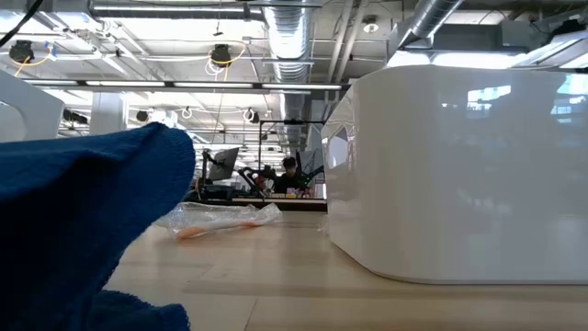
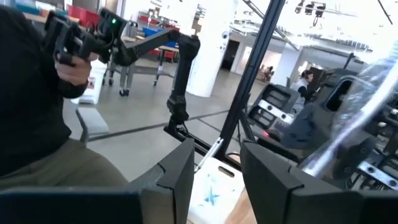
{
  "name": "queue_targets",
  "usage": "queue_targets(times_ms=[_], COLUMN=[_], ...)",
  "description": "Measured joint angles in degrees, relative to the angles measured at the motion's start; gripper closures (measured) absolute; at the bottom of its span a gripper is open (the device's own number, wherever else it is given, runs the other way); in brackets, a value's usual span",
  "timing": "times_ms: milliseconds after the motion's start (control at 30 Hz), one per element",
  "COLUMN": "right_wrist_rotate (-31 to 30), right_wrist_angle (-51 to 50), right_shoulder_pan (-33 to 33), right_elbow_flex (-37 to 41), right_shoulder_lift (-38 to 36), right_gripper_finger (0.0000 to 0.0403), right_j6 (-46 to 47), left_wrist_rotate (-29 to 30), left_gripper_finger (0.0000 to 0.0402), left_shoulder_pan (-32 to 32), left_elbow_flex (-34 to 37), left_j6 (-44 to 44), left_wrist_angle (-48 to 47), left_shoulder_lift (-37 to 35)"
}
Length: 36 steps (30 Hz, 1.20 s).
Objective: Pick & Place Toothbrushes
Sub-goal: Put the violet toothbrush into the right white bin
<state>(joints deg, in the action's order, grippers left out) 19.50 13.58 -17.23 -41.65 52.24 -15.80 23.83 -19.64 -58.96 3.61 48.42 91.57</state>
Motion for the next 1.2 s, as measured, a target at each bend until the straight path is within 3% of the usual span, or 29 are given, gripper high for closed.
queue_targets(times_ms=[300,600,733,1033,1200], right_wrist_rotate=[-1.3,-14.4,-14.5,-13.4,-13.4], right_wrist_angle=[0.4,1.3,5.2,6.4,6.8], right_shoulder_pan=[2.4,8.7,11.9,12.7,12.9], right_elbow_flex=[0.0,0.0,0.0,-0.1,-0.1], right_shoulder_lift=[0.7,4.8,8.5,8.7,8.9], right_gripper_finger=[0.028,0.0272,0.0261,0.0215,0.0179], right_j6=[-0.7,4.8,10.7,11.3,11.3], left_wrist_rotate=[0.1,4.6,6.3,6.7,0.6], left_gripper_finger=[0.0395,0.0396,0.0396,0.0396,0.0396], left_shoulder_pan=[0.1,0.1,0.6,3.0,7.0], left_elbow_flex=[-0.1,-0.2,-0.2,-0.2,-0.2], left_j6=[-4.8,-8.0,-9.7,-9.8,-7.7], left_wrist_angle=[1.1,0.9,0.5,0.4,0.4], left_shoulder_lift=[0.0,0.0,0.0,0.0,0.0])
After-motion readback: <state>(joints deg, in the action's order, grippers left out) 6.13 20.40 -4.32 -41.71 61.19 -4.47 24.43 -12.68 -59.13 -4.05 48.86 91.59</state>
